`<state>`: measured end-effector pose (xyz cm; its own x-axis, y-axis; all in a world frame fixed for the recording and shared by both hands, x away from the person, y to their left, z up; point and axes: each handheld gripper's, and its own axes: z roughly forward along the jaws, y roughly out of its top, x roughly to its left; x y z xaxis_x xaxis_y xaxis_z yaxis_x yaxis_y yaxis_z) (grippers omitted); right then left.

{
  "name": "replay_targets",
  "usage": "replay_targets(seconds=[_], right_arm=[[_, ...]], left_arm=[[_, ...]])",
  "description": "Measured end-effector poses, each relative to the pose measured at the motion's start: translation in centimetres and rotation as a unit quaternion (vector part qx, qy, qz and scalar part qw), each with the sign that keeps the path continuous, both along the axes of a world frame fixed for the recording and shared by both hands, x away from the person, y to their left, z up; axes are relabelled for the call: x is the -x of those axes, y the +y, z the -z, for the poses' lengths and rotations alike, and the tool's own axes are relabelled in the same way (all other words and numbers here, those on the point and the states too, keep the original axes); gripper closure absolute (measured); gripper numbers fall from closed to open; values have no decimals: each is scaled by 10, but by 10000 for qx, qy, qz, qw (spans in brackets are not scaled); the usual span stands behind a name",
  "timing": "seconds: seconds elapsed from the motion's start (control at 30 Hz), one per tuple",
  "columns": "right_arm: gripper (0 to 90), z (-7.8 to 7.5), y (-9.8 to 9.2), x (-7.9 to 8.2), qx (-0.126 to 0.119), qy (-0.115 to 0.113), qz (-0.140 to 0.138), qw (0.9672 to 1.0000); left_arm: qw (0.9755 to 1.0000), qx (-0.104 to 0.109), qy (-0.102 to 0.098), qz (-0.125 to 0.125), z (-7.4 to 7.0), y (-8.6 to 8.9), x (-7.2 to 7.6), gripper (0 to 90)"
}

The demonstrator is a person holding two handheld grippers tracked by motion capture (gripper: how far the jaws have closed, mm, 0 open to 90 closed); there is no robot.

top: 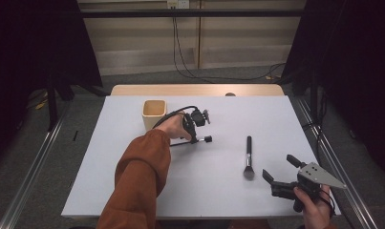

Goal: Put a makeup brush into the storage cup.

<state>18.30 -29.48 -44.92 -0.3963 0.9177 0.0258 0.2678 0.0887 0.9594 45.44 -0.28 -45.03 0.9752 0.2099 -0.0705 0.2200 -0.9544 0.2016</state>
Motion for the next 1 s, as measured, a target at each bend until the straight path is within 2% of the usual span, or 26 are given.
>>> replay_targets(seconds=[0.13,0.23,0.3,0.33,0.4,0.43,0.5,0.6,0.7,0.83,0.87,0.93,1.0], right_arm=[[0,0,0,0,4,-1,3,10000],[0,0,0,0,13,14,-9,10000],[0,0,0,0,10,16,-6,10000],[0,0,0,0,-1,13,2,10000],[0,0,0,0,3,19,1,10000],[0,0,0,0,5,18,0,10000],[0,0,0,0,13,28,-13,10000],[0,1,0,0,10,36,-20,10000],[0,1,0,0,6,39,-8,10000],[0,1,0,0,6,42,-16,10000],[0,1,0,-1,8,41,-16,10000],[0,1,1,-1,10,44,-13,10000],[0,1,1,-1,13,45,-7,10000]], left_arm=[[9999,21,97,-132,0,1,-1,858],[9998,88,34,-185,0,3,0,858],[9997,97,78,-207,0,3,-1,858],[9998,76,3,-210,0,3,0,858],[9998,34,34,-198,-1,3,0,858],[9996,73,-6,-286,0,3,2,858],[9997,83,39,-241,-1,5,0,858],[9993,132,0,-346,-1,10,2,859],[9980,402,70,-482,-7,17,1,859],[9972,509,7,-553,-12,24,1,859],[9961,620,-97,-618,-17,28,1,859],[9950,721,-172,-666,-20,32,1,859],[9928,898,-280,-746,-23,35,3,859]])
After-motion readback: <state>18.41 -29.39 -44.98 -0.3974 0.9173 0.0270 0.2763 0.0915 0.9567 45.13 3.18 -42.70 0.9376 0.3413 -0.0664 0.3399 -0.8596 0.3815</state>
